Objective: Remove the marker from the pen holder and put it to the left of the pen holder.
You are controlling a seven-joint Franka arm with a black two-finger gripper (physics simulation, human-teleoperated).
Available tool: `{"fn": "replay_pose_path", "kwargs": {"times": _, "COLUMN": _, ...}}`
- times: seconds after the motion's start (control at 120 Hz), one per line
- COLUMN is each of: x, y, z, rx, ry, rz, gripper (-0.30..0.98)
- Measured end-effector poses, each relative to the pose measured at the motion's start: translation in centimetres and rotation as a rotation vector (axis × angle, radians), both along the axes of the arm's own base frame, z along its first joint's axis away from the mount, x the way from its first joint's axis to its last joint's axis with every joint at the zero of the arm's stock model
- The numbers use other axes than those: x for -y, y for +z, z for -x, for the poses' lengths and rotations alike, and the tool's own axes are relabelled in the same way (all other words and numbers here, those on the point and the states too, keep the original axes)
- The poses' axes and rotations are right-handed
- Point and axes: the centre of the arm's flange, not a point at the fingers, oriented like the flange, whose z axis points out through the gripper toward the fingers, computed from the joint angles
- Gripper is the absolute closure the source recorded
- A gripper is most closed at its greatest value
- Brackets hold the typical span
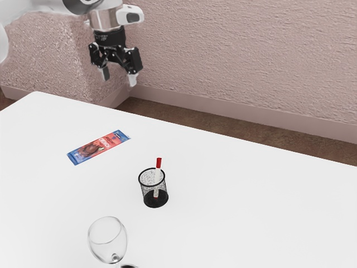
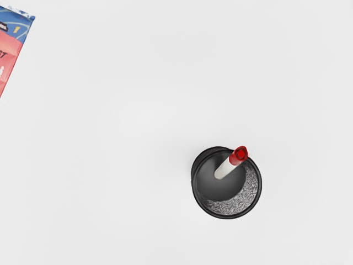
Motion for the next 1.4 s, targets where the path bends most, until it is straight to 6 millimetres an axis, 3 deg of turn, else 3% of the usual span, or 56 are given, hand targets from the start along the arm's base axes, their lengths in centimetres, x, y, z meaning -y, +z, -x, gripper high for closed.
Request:
{"fn": "replay_pose_path", "kwargs": {"times": 0.117, "x": 0.8, "y": 1.0, "z": 0.2, "rx": 0.017, "ry": -0.009, "rz": 0.012, "gripper": 0.0}}
{"fn": "replay_pose_path", "kwargs": {"times": 0.167, "x": 0.9, "y": 0.3, "z": -0.4, "rx": 0.013, "ry": -0.008, "rz": 0.015, "gripper": 0.0}}
{"fn": "replay_pose_path", "kwargs": {"times": 0.4, "x": 1.4, "y": -8.3, "z": -5.3, "rx": -0.042, "ry": -0.005, "rz": 0.017, "gripper": 0.0}}
{"fn": "replay_pose_path", "kwargs": {"times": 0.5, "x": 3.5, "y": -13.0, "z": -7.4, "rx": -0.061, "ry": -0.035, "rz": 0.031, "gripper": 0.0}}
{"fn": "replay_pose_path", "kwargs": {"times": 0.592, "x": 3.9, "y": -16.9, "z": -8.7, "rx": -0.098, "ry": -0.04, "rz": 0.027, "gripper": 0.0}}
{"fn": "replay_pose_path", "kwargs": {"times": 0.767, "x": 4.2, "y": -21.3, "z": -8.5, "rx": -0.246, "ry": -0.047, "rz": -0.013, "gripper": 0.0}}
{"fn": "replay_pose_path", "kwargs": {"times": 1.05, "x": 6.7, "y": -25.5, "z": -7.2, "rx": -0.403, "ry": -0.118, "rz": -0.113, "gripper": 0.0}}
{"fn": "replay_pose_path", "kwargs": {"times": 1.2, "x": 7.2, "y": -28.0, "z": -7.7, "rx": -0.404, "ry": -0.14, "rz": -0.124, "gripper": 0.0}}
{"fn": "replay_pose_path", "kwargs": {"times": 1.4, "x": 7.6, "y": -28.4, "z": -8.5, "rx": -0.353, "ry": -0.157, "rz": -0.11, "gripper": 0.0}}
